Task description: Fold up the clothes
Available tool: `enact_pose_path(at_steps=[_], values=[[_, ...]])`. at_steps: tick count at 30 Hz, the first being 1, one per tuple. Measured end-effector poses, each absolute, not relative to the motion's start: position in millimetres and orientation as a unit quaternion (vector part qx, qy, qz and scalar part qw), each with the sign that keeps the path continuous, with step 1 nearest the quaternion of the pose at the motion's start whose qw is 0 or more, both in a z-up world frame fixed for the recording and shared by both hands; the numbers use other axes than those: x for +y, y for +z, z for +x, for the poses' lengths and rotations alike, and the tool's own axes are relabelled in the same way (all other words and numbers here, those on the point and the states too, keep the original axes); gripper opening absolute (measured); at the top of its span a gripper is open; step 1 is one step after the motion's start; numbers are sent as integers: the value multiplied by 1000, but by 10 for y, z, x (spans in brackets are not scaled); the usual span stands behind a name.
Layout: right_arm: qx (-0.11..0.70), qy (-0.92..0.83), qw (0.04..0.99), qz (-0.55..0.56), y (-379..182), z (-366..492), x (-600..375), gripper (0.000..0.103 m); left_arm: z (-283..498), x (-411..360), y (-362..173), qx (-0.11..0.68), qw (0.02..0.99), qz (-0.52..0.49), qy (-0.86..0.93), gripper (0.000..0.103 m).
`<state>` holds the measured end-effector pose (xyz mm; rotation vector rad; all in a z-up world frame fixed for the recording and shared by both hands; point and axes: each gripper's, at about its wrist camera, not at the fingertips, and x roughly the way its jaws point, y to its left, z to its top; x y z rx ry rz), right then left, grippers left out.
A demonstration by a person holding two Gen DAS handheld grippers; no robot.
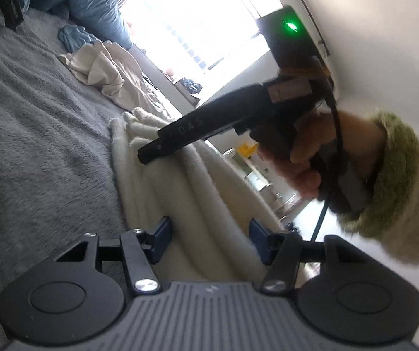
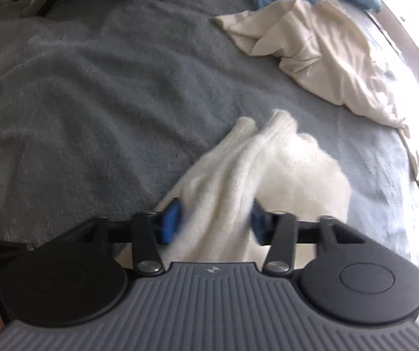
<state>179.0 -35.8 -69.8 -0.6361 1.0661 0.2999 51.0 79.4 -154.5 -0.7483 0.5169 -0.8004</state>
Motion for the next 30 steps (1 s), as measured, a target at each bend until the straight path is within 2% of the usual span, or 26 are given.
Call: enact_pose_path(at_steps=[2, 5, 8, 16, 19, 21, 23, 27, 30], values=[[488, 129, 816, -281, -616, 1782, -418, 29, 652, 824, -1529, 248, 804, -377, -387, 43], [471, 108, 839, -252, -495, 1810, -549, 27, 841, 856, -1513, 257, 788, -401, -390, 38], [459, 96, 851, -237, -473, 1849, -637, 26, 923, 858, -1535, 267, 780, -408, -393, 38], [442, 115, 840, -293, -672, 1738, -483, 27, 852, 873, -1669, 287, 773, -407, -394, 39], [435, 116, 841, -299, -754, 1695, -435, 31, 856, 881, -1713, 293, 770, -411, -390, 39], [425, 116, 850, -290, -772, 1649, -433, 43, 821, 918, -1722, 293, 773, -410, -387, 40], [413, 121, 860, -273, -742, 1596, -460, 46, 779, 964, -1707, 289, 777, -408, -383, 41], [370, 148, 901, -172, -250, 1308, -938, 48, 586, 1072, -1519, 274, 814, -366, -360, 47], [302, 156, 935, -101, 162, 814, -1503, 50, 367, 1125, -1230, 245, 855, -316, -331, 48]])
